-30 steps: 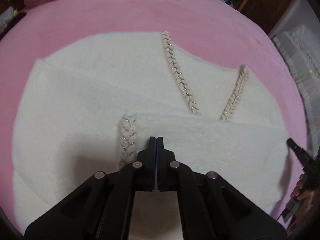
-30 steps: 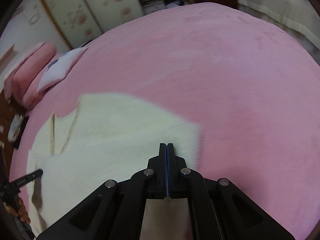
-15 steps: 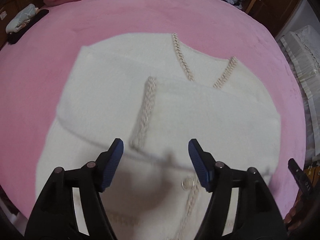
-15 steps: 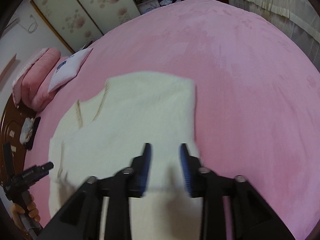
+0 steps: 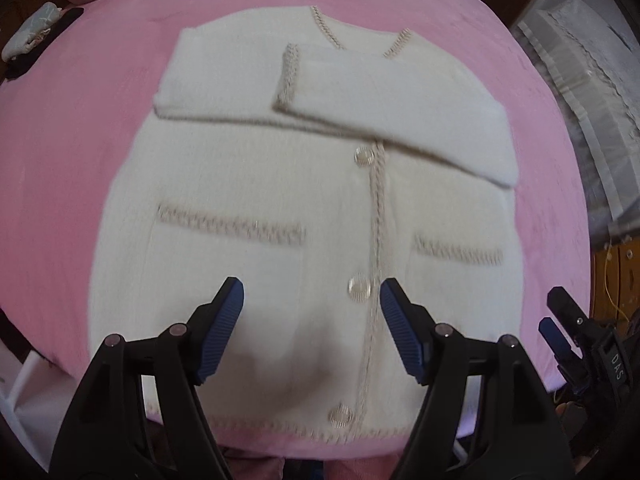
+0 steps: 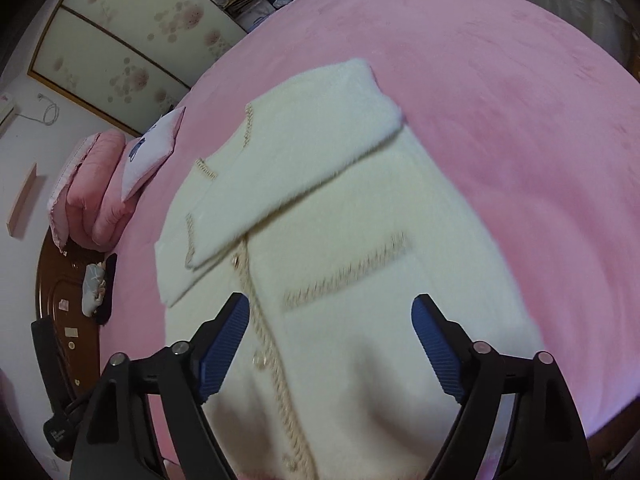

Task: Fold large clothes
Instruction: 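Grasp the cardigan hem corners with both tools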

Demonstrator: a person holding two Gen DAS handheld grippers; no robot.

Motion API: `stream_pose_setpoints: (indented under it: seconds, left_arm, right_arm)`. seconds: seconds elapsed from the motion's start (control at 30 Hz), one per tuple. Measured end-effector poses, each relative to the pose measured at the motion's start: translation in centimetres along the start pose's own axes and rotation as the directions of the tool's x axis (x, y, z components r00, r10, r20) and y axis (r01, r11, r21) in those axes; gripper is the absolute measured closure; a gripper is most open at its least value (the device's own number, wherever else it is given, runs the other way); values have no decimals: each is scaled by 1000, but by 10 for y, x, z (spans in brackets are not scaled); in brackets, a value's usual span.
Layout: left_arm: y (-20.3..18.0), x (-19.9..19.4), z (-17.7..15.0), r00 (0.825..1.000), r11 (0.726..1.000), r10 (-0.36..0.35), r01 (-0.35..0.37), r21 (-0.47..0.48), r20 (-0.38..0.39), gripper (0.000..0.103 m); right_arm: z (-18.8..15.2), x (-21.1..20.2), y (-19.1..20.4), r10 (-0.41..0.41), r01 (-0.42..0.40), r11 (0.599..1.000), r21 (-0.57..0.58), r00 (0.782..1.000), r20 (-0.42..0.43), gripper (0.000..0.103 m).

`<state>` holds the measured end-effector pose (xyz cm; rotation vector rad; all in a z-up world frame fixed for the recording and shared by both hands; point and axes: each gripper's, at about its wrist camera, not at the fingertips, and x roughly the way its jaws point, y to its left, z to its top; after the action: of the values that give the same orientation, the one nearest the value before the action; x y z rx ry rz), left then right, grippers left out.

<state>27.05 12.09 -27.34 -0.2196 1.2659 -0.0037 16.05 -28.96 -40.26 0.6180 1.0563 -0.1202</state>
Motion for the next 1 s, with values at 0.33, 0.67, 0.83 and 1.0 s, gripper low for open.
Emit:
stream_pose_setpoints:
  seconds: [0.33, 0.67, 0.83, 1.0]
  left_arm:
    - [56, -49, -84, 998, 997, 32, -28, 71, -51, 35]
    - [142, -33, -127, 983, 988, 116, -129, -85, -143, 35]
    - [195, -14, -136, 972, 962, 190, -212, -173, -136, 35]
    - [248, -4, -145, 975, 931, 167, -204, -301, -144, 35]
  right_arm:
    - [-138, -84, 0, -49, 50, 998, 31, 998, -29, 15]
    - [-170, -88, -46, -216, 212, 976, -53, 974, -67, 15]
    - [-168, -60, -103, -233, 242, 969, 56, 964, -132, 15]
    - [-166, -42, -147, -224, 233, 968, 92, 970, -97, 15]
